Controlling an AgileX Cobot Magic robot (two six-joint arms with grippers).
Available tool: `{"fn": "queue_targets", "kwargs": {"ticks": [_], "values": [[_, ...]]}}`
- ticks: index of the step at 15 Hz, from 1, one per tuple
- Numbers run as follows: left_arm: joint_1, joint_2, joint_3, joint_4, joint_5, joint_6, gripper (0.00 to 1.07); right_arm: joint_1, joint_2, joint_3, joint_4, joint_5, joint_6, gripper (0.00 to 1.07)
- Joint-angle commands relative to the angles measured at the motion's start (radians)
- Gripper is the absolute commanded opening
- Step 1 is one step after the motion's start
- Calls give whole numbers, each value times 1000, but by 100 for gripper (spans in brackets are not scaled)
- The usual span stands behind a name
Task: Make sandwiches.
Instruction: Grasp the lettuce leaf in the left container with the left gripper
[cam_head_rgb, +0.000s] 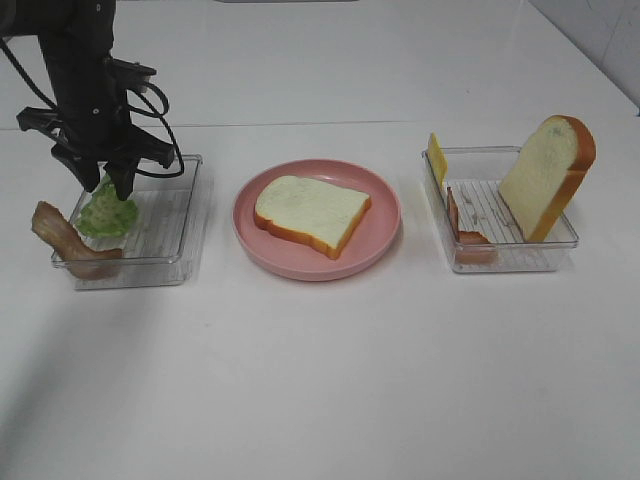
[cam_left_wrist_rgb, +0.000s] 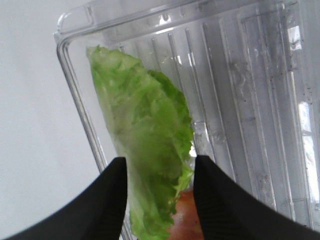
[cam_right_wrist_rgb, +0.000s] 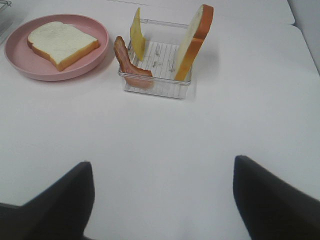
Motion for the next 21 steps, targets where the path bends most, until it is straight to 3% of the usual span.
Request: {"fn": "queue_targets", "kwargs": {"ticks": [1, 6, 9, 13, 14, 21], "values": [[-2, 3, 2, 20, -7, 1, 42, -7, -13, 3, 2, -3, -4, 73], [-2, 3, 2, 26, -11, 1, 40, -7, -13, 3, 2, -3, -4, 73], [-2, 3, 2, 30, -18, 1, 23, -7, -13, 3, 2, -3, -4, 73], [-2, 3, 2, 36, -27, 1, 11, -7, -13, 3, 2, -3, -4, 73], [-2, 3, 2, 36, -27, 1, 0, -7, -13, 3, 2, -3, -4, 73], [-2, -69, 1, 30, -31, -1, 0, -7, -13, 3, 2, -3, -4, 73]]}}
